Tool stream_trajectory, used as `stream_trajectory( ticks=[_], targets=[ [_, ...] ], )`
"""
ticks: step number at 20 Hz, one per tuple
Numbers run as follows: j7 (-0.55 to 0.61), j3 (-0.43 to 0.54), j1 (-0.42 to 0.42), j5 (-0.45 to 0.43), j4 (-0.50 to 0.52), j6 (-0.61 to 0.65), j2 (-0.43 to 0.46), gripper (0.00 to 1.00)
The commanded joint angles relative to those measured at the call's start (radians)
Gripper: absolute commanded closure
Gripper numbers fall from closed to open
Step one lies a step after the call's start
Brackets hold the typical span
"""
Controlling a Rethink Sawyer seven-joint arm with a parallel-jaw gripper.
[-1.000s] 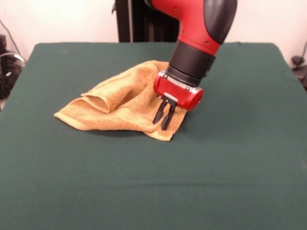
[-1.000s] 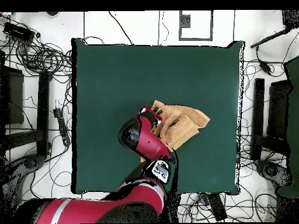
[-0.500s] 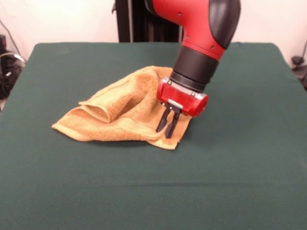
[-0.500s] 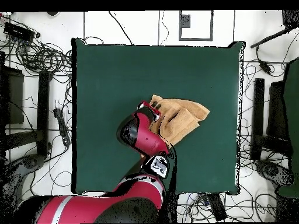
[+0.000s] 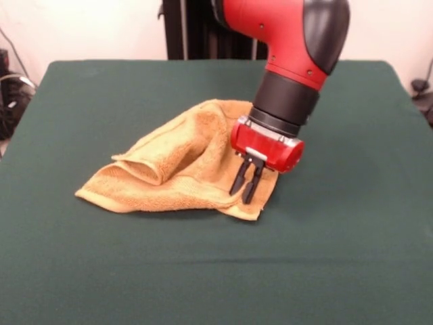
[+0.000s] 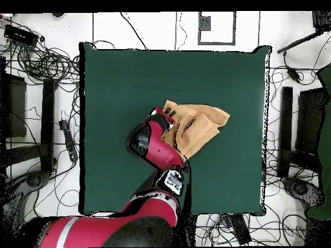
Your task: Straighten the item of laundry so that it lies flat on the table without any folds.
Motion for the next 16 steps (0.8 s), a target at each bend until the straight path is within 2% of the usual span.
stream_trajectory(
  ticks=[1,3,6,10,15,16],
  targets=[
    [0.201,0.062,0.215,0.286,-0.104,0.318,0.082,1.00],
    [0.204,-0.002,0.257,0.312,-0.117,0.404,0.099,1.00],
    [0.215,-0.004,0.255,0.290,-0.094,0.436,0.076,1.00],
    [0.181,-0.069,0.268,0.231,-0.074,0.467,0.054,1.00],
    [0.140,-0.023,0.208,0.139,0.000,0.457,-0.033,1.00],
    [0.122,0.010,0.172,0.105,0.025,0.435,-0.060,1.00]
  ],
)
